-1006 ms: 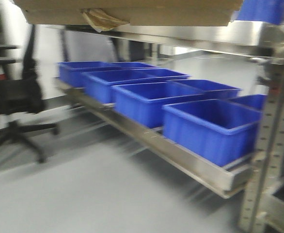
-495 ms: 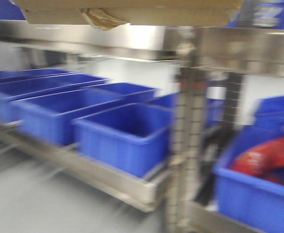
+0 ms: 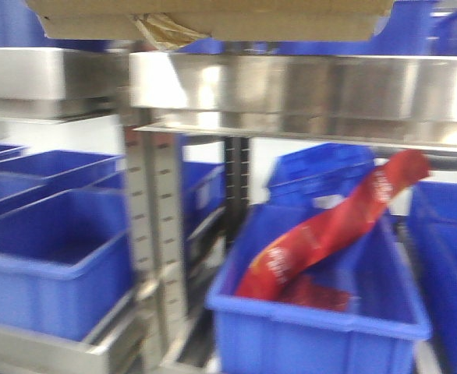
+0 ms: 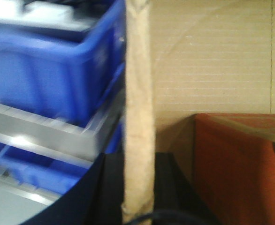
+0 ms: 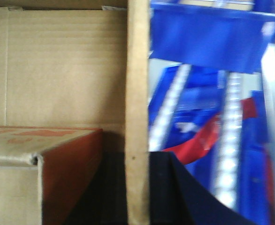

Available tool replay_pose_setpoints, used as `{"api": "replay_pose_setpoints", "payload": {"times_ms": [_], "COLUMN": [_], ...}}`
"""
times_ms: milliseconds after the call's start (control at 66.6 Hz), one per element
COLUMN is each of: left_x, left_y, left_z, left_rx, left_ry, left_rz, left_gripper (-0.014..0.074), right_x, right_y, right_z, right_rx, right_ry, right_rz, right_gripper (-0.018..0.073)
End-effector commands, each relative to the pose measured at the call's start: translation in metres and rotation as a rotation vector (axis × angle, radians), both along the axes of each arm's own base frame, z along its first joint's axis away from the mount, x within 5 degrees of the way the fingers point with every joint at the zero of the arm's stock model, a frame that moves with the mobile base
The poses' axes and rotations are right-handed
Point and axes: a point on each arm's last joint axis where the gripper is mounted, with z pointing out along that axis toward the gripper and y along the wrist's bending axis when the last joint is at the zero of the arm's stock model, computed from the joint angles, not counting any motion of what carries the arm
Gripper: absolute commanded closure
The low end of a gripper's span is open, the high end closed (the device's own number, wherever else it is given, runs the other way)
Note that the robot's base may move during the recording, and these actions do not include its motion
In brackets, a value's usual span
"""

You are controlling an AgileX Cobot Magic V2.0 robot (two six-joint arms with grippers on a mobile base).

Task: Stack two boxes on right shelf middle
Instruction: 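Carry the boxes while turning toward the steel shelf with blue bins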

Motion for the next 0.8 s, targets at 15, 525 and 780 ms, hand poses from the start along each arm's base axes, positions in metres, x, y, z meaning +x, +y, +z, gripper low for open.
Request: {"api": "replay_pose_setpoints", "payload": {"times_ms": [15,525,780], "left_x": [-0.0048,-0.0016,0.0], "left_y": [0.0052,0.0041,0.0035], "left_z": [0.0101,0.0081,0.0069], "left_rx": [0.005,0.01,0.016], "left_ry": [-0.052,-0.051,-0.049], "left_rz": [0.012,0.012,0.014], "left_gripper": [0.0707,0.0707,0.0707], "right_x": [-0.0043,0.0014,0.0025], "right_y": [-0.0038,-0.0011,0.0005], "right_z": [0.0126,0.0088,0.0119], "right_rx": [-0.008,-0.012,-0.004], "right_ry": [-0.079,-0.077,-0.113], "right_rz": [0.0,0.005,0.021], "right_gripper": [0.0726,0.0726,0.0726]}}
